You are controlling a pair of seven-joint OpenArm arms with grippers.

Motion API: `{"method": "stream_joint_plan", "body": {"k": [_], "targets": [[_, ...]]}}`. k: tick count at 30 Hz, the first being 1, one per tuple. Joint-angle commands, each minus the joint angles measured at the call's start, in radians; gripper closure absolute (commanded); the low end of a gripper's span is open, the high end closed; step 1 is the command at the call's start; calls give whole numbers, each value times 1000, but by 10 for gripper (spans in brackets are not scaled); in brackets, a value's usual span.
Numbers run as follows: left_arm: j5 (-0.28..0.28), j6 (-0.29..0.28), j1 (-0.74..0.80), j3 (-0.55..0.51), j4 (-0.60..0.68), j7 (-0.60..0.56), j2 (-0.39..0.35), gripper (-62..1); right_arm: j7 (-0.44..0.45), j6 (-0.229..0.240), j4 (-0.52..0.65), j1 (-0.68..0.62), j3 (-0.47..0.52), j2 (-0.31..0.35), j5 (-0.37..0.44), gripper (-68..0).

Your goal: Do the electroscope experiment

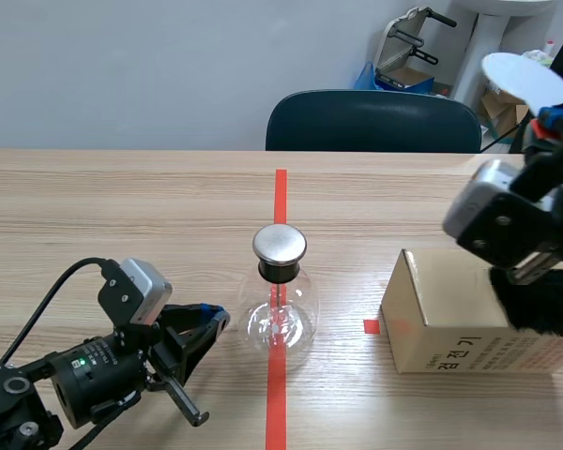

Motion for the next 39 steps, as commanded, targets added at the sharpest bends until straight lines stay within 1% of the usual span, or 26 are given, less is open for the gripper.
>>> {"method": "stream_joint_plan", "body": {"k": [1, 5, 8, 11, 15, 18, 22, 27, 31, 39], "targets": [[-6, 0, -17, 10, 5, -16, 10, -59, -20, -21, -4, 12, -19, -21, -26, -20], [-6, 7, -33, 37, -27, -23, 15, -59, -51, -35, -27, 14, -100, -63, -103, -20], [-6, 10, -35, 56, -38, -45, 16, -59, -66, -91, -71, 14, -150, -80, -155, -20], [-6, 10, -35, 63, -39, -45, 18, -59, -90, -150, -130, 15, -192, -82, -201, -20], [-6, 10, -35, 63, -39, -46, 18, -59, -109, -208, -205, 15, -222, -99, -243, -20], [-6, 11, -35, 63, -39, -45, 18, -59, -125, -245, -254, 27, -244, -113, -257, -20], [-6, 14, -35, 63, -39, -44, 18, -59, -158, -256, -317, 54, -279, -115, -268, -20], [-6, 17, -35, 63, -39, -41, 18, -59, -174, -264, -376, 76, -298, -124, -283, -20], [-6, 17, -35, 63, -39, -42, 17, -59, -167, -286, -385, 81, -309, -129, -303, -20], [-6, 17, -35, 63, -39, -42, 18, -59, -152, -285, -385, 81, -314, -129, -334, -20]]}}
